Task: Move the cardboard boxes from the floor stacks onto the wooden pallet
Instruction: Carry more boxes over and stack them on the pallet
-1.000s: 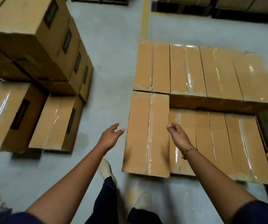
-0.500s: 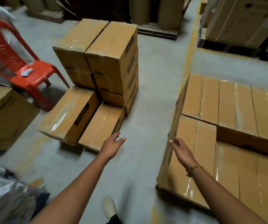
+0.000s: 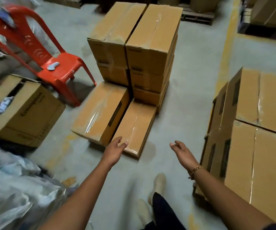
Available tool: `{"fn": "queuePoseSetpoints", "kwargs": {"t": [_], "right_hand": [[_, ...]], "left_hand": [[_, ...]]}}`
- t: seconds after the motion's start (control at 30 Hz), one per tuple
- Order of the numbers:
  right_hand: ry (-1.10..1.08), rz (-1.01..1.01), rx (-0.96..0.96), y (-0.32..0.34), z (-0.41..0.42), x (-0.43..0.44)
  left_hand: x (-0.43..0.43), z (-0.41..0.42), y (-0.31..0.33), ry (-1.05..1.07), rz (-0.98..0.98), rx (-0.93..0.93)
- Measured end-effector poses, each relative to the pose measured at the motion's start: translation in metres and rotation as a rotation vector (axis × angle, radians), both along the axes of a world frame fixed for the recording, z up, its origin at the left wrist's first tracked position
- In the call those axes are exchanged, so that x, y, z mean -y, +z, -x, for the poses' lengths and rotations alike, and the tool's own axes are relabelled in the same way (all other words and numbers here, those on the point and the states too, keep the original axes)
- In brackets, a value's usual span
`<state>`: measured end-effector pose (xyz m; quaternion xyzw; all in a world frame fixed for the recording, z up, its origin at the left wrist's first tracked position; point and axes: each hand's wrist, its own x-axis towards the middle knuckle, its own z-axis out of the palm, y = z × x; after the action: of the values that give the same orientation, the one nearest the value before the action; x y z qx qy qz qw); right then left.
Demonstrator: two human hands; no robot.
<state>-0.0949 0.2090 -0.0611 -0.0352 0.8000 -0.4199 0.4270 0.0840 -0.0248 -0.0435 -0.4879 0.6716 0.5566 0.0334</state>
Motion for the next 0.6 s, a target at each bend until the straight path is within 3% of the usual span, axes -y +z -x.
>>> {"fn": "queuePoseSetpoints", "kwargs": {"t": [0.33,0.6], "right_hand": [[-0.021,-0.063,0.077,-0.071,0.044,0.119],[-0.042,-0.172,0.129,-0.187,0.076,0.204]], "left_hand": [[0.112,0.051,-0.073,-0.04,-0.034,0.08],[0.201,0.11,-0.195,-0.164,-0.044,0.198]]}}
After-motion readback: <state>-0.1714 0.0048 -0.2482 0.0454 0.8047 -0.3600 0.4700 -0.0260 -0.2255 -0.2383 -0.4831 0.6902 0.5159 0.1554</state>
